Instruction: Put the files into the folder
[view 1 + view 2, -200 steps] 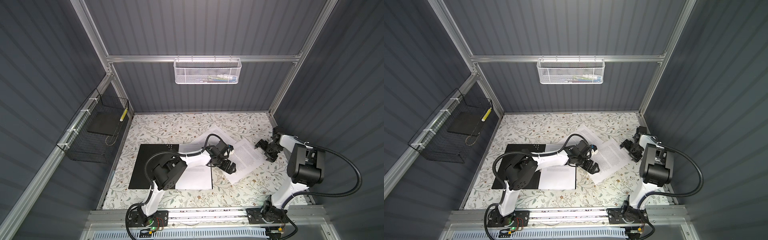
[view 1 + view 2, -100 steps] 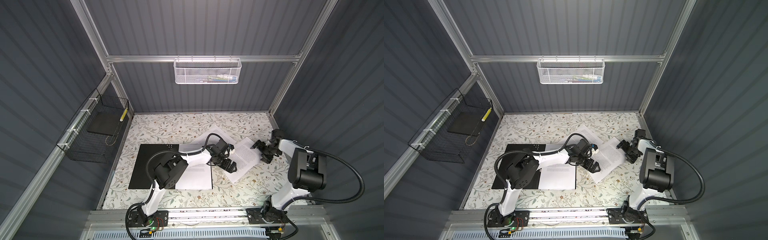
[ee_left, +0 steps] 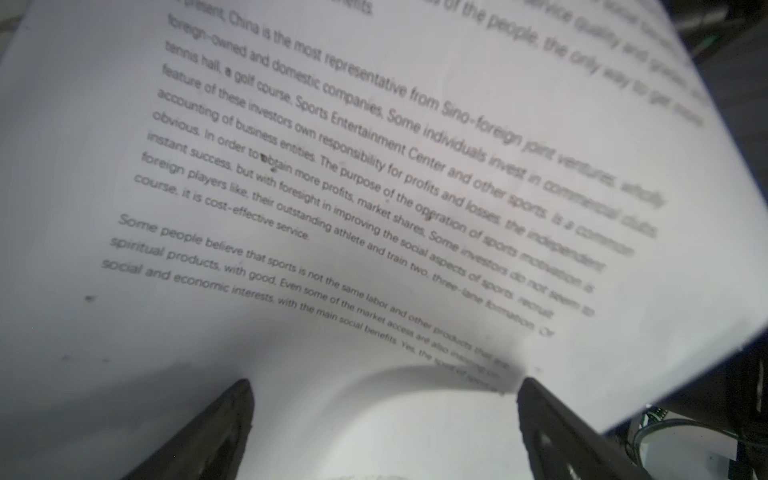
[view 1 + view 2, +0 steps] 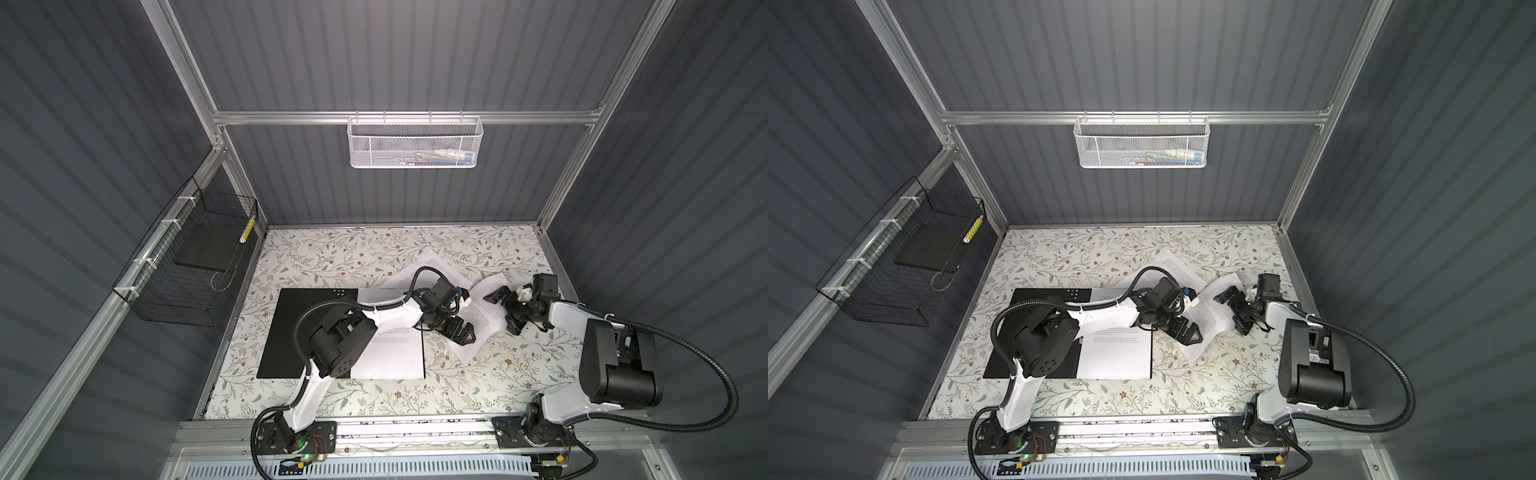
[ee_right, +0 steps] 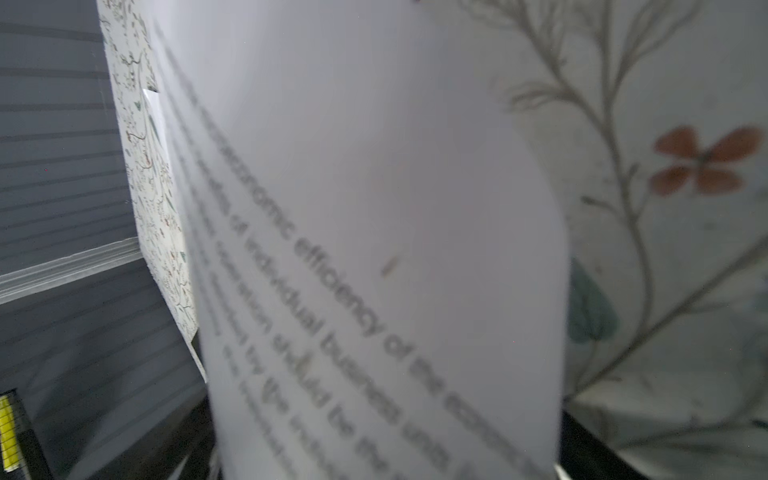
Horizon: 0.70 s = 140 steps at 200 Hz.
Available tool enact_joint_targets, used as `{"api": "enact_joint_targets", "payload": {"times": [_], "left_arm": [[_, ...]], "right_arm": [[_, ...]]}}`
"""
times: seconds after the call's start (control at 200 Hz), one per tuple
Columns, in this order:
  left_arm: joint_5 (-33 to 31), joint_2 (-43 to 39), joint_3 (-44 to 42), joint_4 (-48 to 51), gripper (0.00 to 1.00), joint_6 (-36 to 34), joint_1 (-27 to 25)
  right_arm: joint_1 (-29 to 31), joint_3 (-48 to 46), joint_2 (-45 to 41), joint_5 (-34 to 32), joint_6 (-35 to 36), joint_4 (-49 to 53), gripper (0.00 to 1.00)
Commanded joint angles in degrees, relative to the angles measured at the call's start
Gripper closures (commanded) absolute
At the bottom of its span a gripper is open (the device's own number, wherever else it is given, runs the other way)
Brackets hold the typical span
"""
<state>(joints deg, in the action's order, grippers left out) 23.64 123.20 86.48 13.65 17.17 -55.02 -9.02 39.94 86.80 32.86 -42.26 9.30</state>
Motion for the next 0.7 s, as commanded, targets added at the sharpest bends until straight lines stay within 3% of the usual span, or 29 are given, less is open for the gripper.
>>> {"api": "enact_joint_targets", "payload": {"times": [0.0, 0.28, 0.45, 0.695], "left_arm": [[-0.1, 4.8, -0.6, 4.6, 0.0, 0.4, -0.1], [-0.6, 6.6, 0.1, 4.8, 0.0, 0.7, -0.1], [-0.9, 7.0, 0.0, 4.7, 0.0, 0.7, -0.1], [-0.7, 7.7, 0.0, 5.0, 0.0, 0.7, -0.1]], "right_arm": [[1.5, -1.5, -4.1, 1.3, -4.3, -3.7, 0.01], [3.9, -6.7, -15.9, -1.0, -9.7, -6.5, 0.01], [5.8, -9.6, -22.3, -7.5, -10.0, -5.1, 0.01], [7.5, -14.0, -29.8, -11.2, -10.1, -6.0, 0.01]]}}
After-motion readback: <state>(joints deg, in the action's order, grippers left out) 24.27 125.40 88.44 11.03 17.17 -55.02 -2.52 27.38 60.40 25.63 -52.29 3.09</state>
